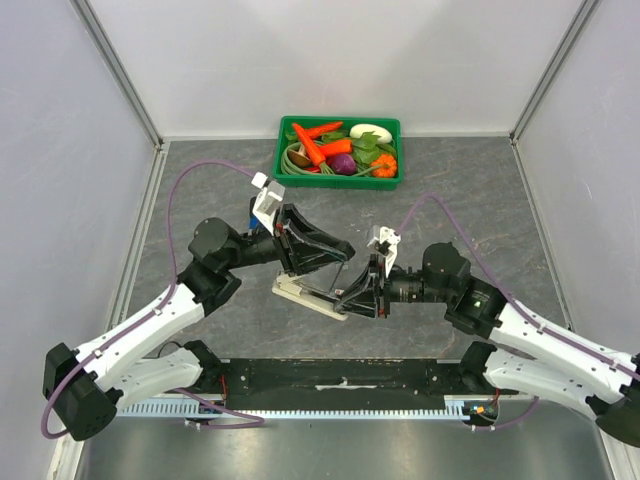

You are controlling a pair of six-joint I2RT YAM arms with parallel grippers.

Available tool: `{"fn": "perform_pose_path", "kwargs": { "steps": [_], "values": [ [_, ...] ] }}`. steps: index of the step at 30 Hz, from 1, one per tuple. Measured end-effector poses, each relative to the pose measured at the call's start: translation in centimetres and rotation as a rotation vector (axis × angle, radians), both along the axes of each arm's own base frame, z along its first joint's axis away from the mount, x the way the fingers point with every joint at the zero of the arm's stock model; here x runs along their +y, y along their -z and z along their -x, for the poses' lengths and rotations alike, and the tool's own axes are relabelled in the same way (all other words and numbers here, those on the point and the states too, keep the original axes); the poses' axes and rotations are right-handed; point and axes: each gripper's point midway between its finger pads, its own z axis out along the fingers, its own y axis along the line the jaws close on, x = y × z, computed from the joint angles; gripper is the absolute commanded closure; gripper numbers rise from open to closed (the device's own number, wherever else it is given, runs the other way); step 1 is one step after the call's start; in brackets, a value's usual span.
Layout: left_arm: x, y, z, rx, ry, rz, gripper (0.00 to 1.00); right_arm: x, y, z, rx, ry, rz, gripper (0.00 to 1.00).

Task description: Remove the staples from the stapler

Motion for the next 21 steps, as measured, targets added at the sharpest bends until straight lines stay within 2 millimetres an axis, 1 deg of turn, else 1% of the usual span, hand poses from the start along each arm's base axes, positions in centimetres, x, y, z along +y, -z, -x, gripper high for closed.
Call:
{"fn": "perform_pose_path", "kwargs": {
  "steps": [3, 12, 17, 21],
  "values": [
    [0.0, -0.2, -1.1, 0.023, -0.060, 0.037, 0.98, 0.4, 1.6, 0.3, 0.037, -0.021, 0.002, 0.94],
    [0.1, -2.6, -3.5, 0.052, -0.193, 0.204, 0.98, 2.3, 4.0, 1.2, 0.097, -0.091, 0.025, 0.94],
    [0.3, -3.3, -4.7, 0.081, -0.292, 0.289, 0.98, 3.5, 4.8, 1.6, 0.105, -0.124, 0.026, 0.94],
    [0.7, -4.1, -5.9, 0.098, -0.372, 0.354, 0.98, 4.0, 4.8, 1.3, 0.105, -0.119, 0.014, 0.94]
  ]
}}
